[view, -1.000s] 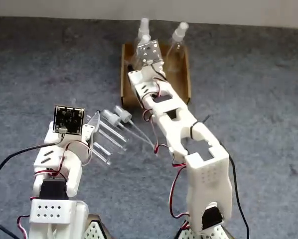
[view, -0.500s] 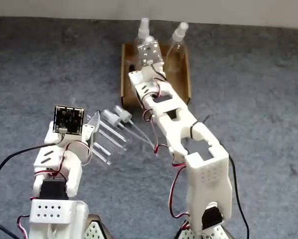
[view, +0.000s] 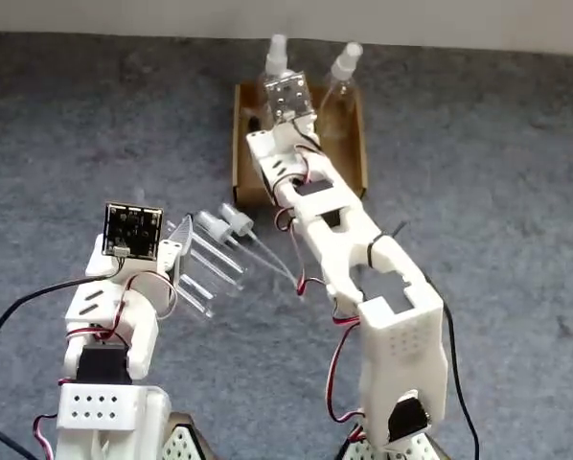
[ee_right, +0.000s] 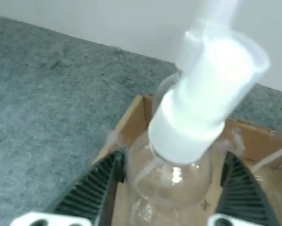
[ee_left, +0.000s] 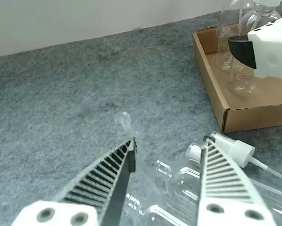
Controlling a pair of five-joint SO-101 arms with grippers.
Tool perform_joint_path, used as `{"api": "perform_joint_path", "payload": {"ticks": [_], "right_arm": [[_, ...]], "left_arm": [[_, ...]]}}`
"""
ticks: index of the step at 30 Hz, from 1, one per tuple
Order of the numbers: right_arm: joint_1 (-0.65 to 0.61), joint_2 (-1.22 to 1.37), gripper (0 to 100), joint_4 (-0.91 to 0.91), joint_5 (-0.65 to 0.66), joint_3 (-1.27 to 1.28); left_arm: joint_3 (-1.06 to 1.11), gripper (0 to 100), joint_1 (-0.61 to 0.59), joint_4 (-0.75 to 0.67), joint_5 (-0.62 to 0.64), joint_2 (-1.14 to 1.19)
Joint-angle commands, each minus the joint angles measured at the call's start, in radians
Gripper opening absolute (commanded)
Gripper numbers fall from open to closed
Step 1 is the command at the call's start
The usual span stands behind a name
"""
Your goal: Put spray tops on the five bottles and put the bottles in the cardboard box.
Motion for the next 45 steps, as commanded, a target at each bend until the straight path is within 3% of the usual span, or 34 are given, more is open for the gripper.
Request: {"api": "perform_joint_path", "payload": {"ticks": [1,10,18,29,38,42,45], "right_arm": [[0.01,-0.094,31.8,-0.018,0.0,-0.058],[0.012,-0.11,31.8,0.059,0.0,-0.065],[0.012,-0.295,31.8,0.079,0.005,-0.062],[0.008,-0.585,30.7,0.486,0.008,-0.064],[-0.093,-0.837,7.4,0.849,0.009,0.001],[-0.183,-0.894,7.7,0.944,0.008,0.093],[-0.246,-0.917,14.5,0.96,0.008,0.197]], "left_arm": [[-0.004,17,0.01,-0.021,-0.008,0.004],[-0.004,17,0.01,-0.021,-0.008,0.004],[-0.004,17,0.01,-0.021,-0.008,0.004],[-0.004,17,0.01,-0.021,-0.008,0.004],[-0.004,17,0.01,-0.021,-0.006,0.004],[-0.004,17,0.01,-0.021,-0.006,0.004],[-0.004,17,0.004,-0.021,-0.006,0.004]]}}
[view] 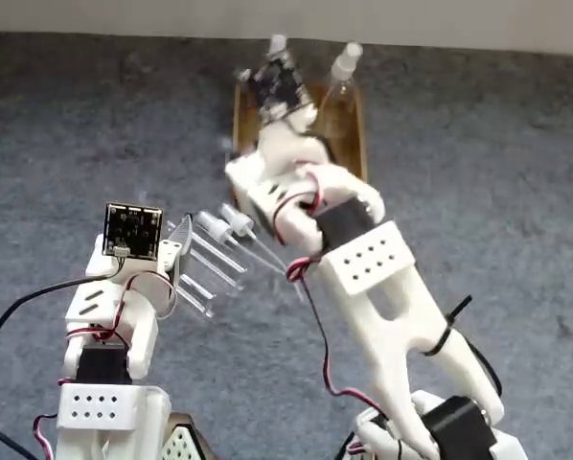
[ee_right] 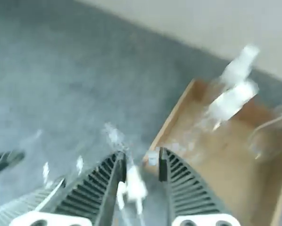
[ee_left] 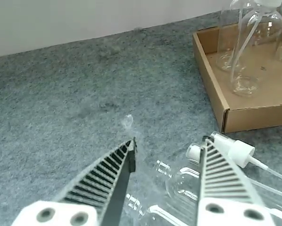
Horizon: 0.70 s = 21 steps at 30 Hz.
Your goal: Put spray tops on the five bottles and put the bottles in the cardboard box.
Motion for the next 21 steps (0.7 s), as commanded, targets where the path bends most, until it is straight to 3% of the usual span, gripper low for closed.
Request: {"api": "perform_joint_path", "payload": {"ticks": [1,6,10,21], "right_arm": [[-0.084,-0.059,16.7,0.015,0.008,0.073],[-0.223,0.004,20.4,0.016,0.008,0.16],[-0.239,0.119,20.6,0.01,0.006,0.162],[-0.239,0.32,20.6,-0.005,0.002,0.065]], "left_arm": [[-0.005,17,0.002,-0.021,-0.006,0.004],[-0.05,17,-0.136,-0.02,0.008,0.004],[-0.07,17,-0.252,-0.02,0.103,0.004],[-0.064,17,-0.251,-0.02,0.103,0.004]]}}
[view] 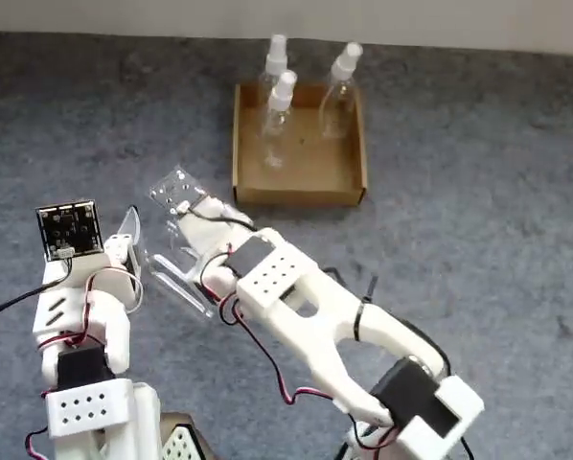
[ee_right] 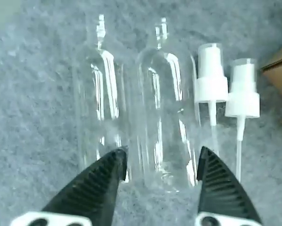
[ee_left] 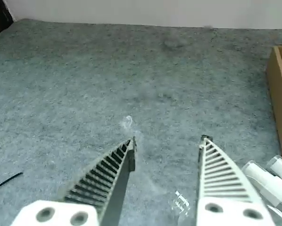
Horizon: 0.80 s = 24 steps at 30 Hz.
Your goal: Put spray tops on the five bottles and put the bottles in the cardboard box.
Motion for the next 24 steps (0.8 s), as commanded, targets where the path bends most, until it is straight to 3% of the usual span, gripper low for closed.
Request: {"api": "perform_joint_path", "payload": {"ticks": [1,16,24], "right_arm": [[0.027,0.015,20.6,-0.018,0.005,-0.094],[0.053,0.133,19.4,-0.11,0.008,-0.096],[0.082,0.173,1.3,-0.085,0.008,-0.096]], "left_arm": [[-0.048,17,-0.012,-0.02,0.009,0.004],[-0.028,17,0.044,-0.02,0.006,0.004],[-0.021,17,0.054,-0.02,0.006,0.004]]}}
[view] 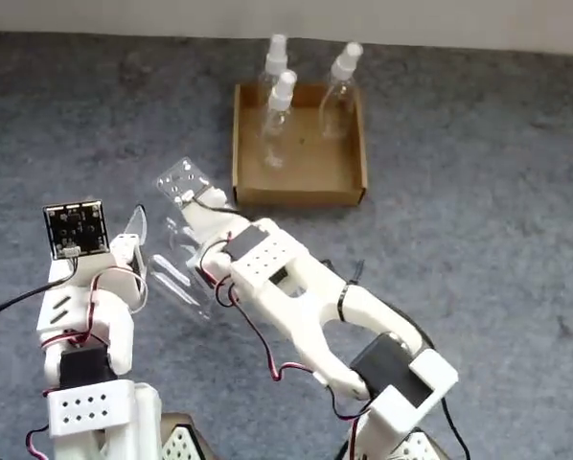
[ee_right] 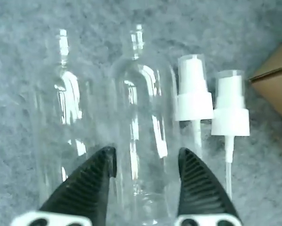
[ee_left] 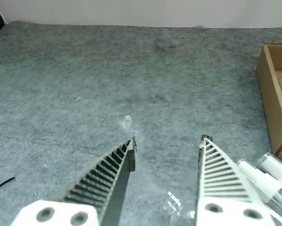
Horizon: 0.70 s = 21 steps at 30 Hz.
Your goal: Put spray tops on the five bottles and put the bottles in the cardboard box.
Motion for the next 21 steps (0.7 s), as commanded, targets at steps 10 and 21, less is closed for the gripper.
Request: {"api": "perform_joint_path", "payload": {"ticks": [10,21], "right_arm": [[0.157,-0.249,0.9,0.252,0.008,-0.035],[0.173,-0.68,0.9,0.667,0.161,0.101]], "left_arm": [[-0.018,17,0.028,-0.021,0.006,0.004],[0.002,17,0.077,-0.021,0.006,0.004]]}}
